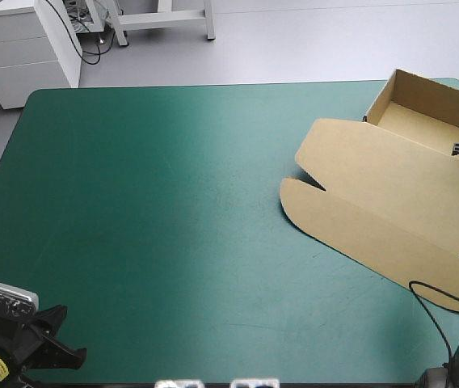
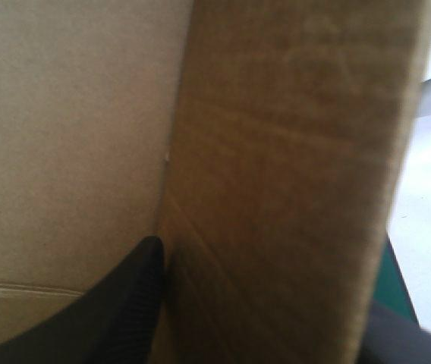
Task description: Fold the box
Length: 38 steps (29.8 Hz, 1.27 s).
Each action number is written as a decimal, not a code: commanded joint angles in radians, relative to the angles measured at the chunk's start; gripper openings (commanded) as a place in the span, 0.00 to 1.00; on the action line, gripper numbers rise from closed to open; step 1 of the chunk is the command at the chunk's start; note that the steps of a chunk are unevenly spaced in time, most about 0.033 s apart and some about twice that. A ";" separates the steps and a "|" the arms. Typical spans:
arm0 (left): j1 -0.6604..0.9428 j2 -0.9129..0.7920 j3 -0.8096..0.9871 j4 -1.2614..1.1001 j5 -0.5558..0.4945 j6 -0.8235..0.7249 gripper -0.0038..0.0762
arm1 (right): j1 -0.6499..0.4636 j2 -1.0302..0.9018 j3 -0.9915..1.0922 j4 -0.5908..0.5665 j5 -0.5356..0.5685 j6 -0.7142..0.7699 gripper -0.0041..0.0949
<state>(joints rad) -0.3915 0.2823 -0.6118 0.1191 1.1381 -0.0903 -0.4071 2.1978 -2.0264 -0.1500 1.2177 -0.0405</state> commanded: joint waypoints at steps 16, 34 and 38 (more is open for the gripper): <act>-0.004 0.010 0.006 -0.008 -0.124 -0.005 0.04 | -0.005 -0.606 0.006 0.316 0.031 -0.094 0.64; -0.004 0.010 0.006 -0.011 -0.233 -0.007 0.04 | -0.005 -1.447 0.996 0.791 -0.208 -0.540 0.02; -0.004 0.010 0.006 -0.008 -0.246 -0.005 0.04 | -0.005 -1.607 1.151 0.878 -0.237 -0.650 0.02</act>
<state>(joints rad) -0.3915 0.2823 -0.5823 0.1097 0.9723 -0.0903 -0.4071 0.6727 -0.9226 0.6393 1.0581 -0.6192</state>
